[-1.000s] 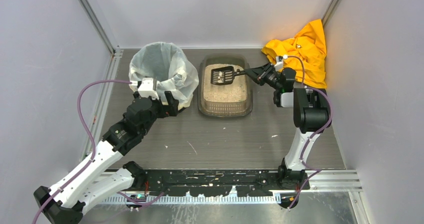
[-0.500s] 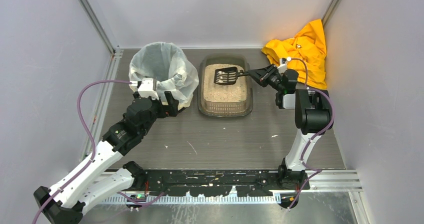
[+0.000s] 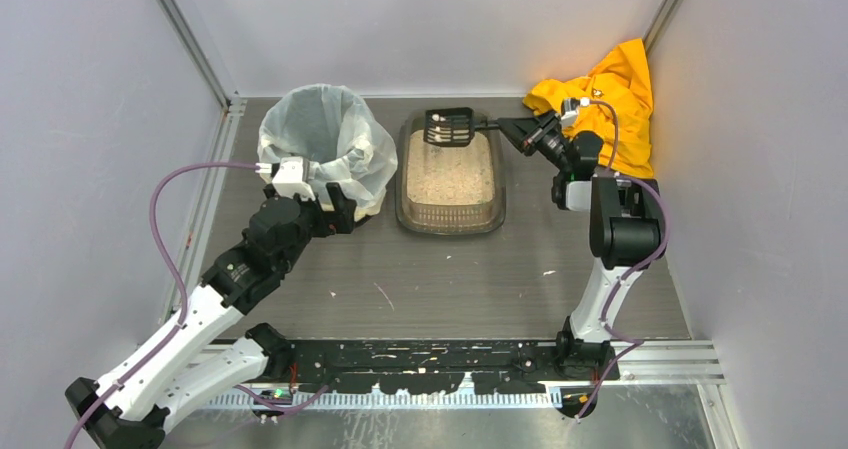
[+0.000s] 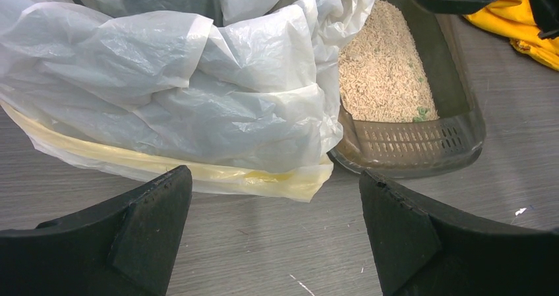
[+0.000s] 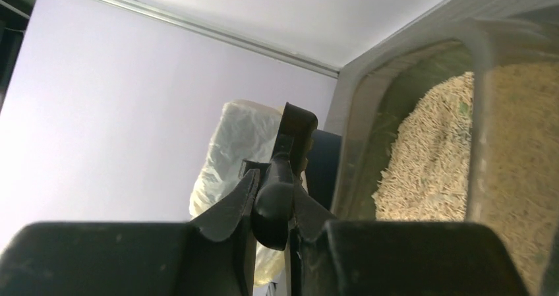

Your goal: Clean the litter box

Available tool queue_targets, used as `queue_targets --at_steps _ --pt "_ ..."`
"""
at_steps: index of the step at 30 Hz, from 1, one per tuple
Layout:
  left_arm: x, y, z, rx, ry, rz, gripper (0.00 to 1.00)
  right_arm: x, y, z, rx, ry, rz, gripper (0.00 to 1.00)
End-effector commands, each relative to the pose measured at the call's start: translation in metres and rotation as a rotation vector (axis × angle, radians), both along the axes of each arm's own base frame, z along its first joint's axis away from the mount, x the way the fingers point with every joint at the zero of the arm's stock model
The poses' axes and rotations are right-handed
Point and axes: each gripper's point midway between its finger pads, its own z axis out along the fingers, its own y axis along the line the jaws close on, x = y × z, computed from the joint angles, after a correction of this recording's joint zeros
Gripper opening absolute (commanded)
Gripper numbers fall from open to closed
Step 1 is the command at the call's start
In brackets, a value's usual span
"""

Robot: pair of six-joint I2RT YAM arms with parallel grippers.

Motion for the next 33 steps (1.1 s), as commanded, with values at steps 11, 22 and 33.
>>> queue_targets --at_steps 11,22,33 --pt "-0.001 0.0 0.022 -0.051 -0.063 -0.003 0.97 0.007 0.06 0.135 -0.191 -0.167 0.112 0.01" --pt "-0.003 0.003 0.022 -0.058 -0.067 0.005 0.95 0.014 0.159 0.183 -0.311 -0.239 0.274 0.01" --pt "-0.003 0.001 0.025 -0.069 -0.073 -0.002 0.95 0.008 0.242 0.142 -0.722 -0.336 0.245 0.01"
